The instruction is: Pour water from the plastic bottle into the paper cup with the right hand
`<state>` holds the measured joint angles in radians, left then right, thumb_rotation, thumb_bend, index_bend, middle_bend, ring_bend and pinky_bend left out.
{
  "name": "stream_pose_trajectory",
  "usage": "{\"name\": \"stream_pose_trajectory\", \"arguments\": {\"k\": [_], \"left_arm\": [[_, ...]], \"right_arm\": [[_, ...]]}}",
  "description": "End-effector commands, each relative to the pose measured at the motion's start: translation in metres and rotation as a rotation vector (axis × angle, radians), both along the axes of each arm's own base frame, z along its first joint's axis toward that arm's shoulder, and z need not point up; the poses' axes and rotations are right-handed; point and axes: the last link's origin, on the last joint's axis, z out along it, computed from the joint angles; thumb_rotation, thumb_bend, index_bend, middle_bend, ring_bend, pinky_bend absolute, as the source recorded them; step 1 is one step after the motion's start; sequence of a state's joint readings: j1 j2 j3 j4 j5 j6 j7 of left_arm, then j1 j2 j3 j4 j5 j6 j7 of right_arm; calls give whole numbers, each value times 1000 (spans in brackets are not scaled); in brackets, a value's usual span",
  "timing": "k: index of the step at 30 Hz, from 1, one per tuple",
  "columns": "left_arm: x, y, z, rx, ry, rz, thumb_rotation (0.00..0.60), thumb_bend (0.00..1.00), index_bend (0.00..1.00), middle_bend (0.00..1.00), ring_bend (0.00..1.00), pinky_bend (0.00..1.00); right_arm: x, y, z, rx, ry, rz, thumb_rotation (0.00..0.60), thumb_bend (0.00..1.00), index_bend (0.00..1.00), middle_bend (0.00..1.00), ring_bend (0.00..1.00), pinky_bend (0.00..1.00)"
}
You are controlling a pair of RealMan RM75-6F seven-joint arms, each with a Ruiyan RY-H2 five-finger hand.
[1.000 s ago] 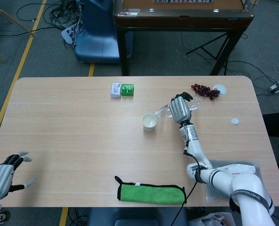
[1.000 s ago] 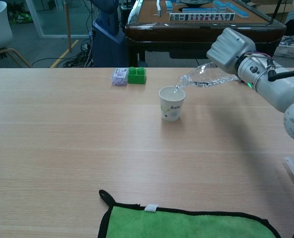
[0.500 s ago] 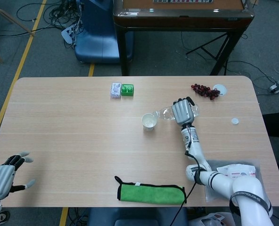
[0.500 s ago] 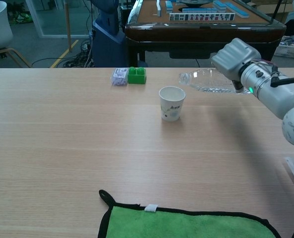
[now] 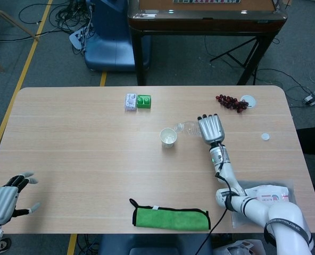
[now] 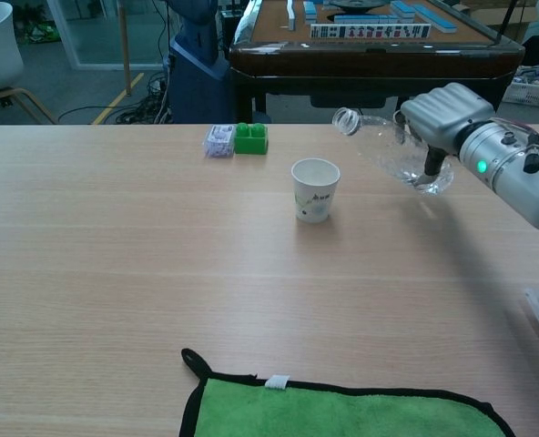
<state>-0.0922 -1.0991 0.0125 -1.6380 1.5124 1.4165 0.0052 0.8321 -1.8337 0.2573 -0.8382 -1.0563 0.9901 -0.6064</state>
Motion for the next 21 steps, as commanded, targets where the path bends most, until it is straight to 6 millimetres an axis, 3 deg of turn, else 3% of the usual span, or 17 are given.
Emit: {"name": "stream_pose_trajectory", "arguments": {"k": [1,15,21], "left_arm": [[0,0,-1,-2,2,-1,600,105,355,209,239,526],[-1,0,-6,-12,20,3,600,105,354,209,239,526],[-2,0,-8,-17,25,4,600,106,354,209,239,526]], "right_arm": [[-14,11,8,10,-142,36,600,162,575,635,539,556],[-48,47,7,65,-582,35,600,163,575,635,539,556],[-67,60,2,81,-662,10,600,162,574,635,539,556]]}}
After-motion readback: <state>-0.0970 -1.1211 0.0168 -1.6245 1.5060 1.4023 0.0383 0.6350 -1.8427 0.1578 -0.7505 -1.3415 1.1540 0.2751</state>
